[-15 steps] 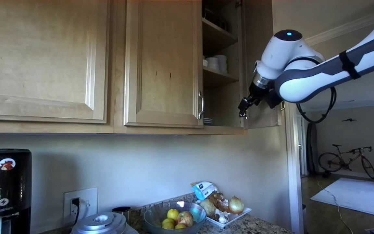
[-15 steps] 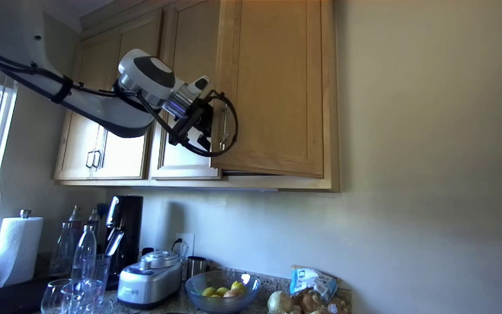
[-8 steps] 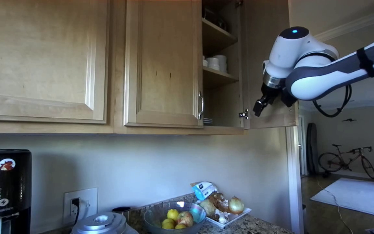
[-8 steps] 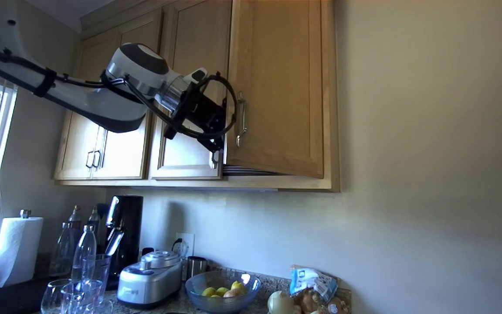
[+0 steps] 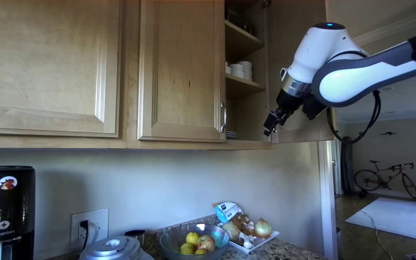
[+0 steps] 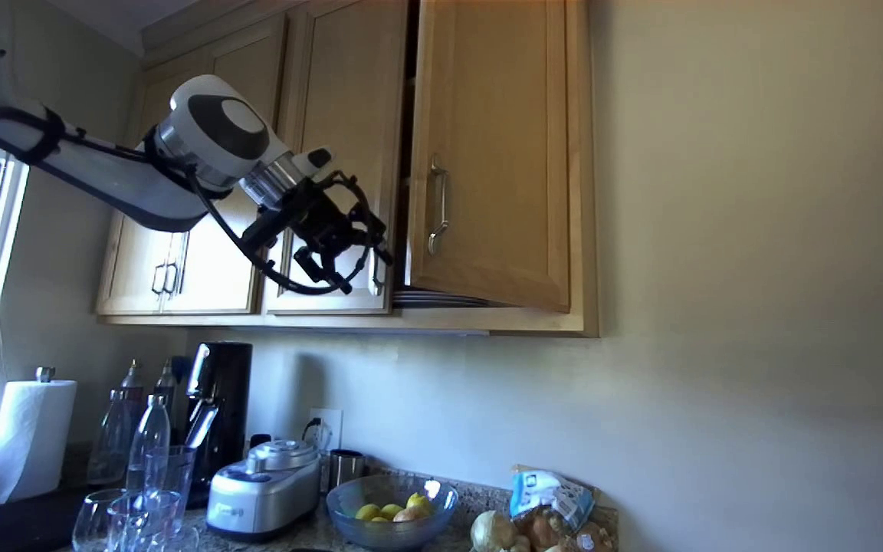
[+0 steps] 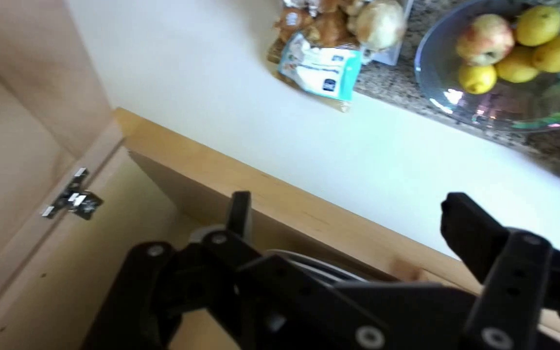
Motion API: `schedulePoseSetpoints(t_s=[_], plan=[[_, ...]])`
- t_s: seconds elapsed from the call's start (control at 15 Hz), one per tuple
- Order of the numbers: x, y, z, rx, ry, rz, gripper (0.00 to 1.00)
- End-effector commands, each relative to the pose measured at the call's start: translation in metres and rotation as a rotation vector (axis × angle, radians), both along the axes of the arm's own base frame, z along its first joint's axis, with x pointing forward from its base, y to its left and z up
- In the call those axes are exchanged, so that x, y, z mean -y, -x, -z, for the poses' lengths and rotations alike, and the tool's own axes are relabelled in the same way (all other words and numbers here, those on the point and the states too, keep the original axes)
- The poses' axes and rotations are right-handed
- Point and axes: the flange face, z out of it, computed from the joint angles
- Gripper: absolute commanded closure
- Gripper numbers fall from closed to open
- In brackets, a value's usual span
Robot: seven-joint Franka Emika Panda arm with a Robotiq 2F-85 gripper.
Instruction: Open the top cupboard doors
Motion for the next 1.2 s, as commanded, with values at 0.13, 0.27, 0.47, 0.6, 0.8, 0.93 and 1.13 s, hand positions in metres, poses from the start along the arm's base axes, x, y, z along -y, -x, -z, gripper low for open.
schedulePoseSetpoints(t_s=[0.13,0.27,0.47,0.6,0.8,0.93,1.13], plan=[[-0.049,-0.007,0.007,0.058,-0.164,0.016,0.00],[-0.055,-0.013,0.007,0.105,-0.207,0.041,0.00],[-0.051,-0.023,0.002,0.179,-0.274,0.067,0.00],[-0.044,-0.031,-0.001,0.221,-0.317,0.078,0.00],[-0.031,-0.040,-0.012,0.275,-0.383,0.076,0.00],[-0.030,-0.052,-0.017,0.292,-0.435,0.070,0.00],[-0.040,-0.073,-0.020,0.305,-0.480,0.046,0.00]])
